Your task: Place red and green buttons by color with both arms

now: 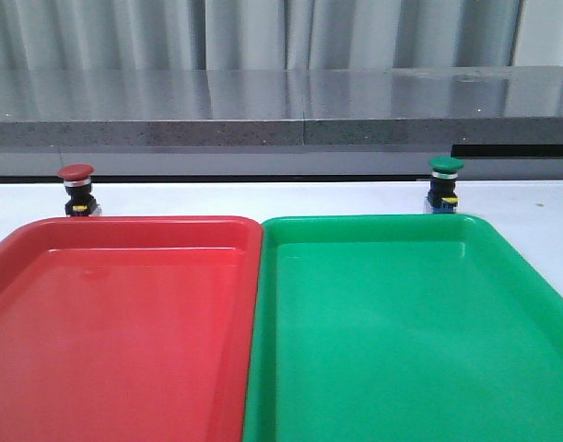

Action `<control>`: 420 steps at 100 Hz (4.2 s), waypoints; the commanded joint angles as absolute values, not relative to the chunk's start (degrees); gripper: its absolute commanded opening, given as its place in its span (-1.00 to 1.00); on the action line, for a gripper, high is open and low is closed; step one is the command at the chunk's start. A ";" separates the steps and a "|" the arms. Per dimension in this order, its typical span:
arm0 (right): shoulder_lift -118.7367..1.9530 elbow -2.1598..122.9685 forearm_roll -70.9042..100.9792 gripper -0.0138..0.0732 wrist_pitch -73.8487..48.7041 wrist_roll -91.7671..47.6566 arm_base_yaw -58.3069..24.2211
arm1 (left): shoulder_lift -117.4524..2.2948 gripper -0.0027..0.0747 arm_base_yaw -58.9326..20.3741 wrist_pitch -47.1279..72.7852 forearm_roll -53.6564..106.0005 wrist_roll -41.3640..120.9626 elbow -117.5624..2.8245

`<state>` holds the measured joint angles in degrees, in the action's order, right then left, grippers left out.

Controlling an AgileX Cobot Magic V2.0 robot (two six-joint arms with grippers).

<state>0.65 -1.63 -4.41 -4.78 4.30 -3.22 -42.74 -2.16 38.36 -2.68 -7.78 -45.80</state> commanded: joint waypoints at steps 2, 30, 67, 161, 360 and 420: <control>1.72 -0.73 -4.50 -0.84 0.00 3.85 -2.83 | -45.88 -0.98 -2.10 35.82 -2.33 -7.87 -48.82; 1.72 -0.73 -4.50 -0.84 0.00 3.85 -2.83 | -47.29 -0.74 -2.10 36.29 -2.33 -7.87 -48.89; 1.72 -0.73 -4.50 -0.84 0.00 3.85 -2.83 | -47.29 0.86 -2.10 39.15 -2.23 -7.87 -48.89; 1.72 -0.73 -4.50 -0.84 0.00 3.85 -2.83 | -86.24 0.76 -7.93 31.49 1.75 -6.77 -74.91; 1.72 -0.73 -4.50 -0.84 0.00 3.85 -2.83 | -114.38 0.40 -8.81 29.53 1.83 -6.97 -92.44; 1.72 -0.73 -4.50 -0.84 0.00 3.85 -2.83 | -115.50 -0.19 -8.81 31.46 1.73 -6.97 -92.44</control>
<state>0.65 -1.63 -4.41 -4.78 4.30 -3.22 -118.82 -8.45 33.12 1.74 -6.69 -90.64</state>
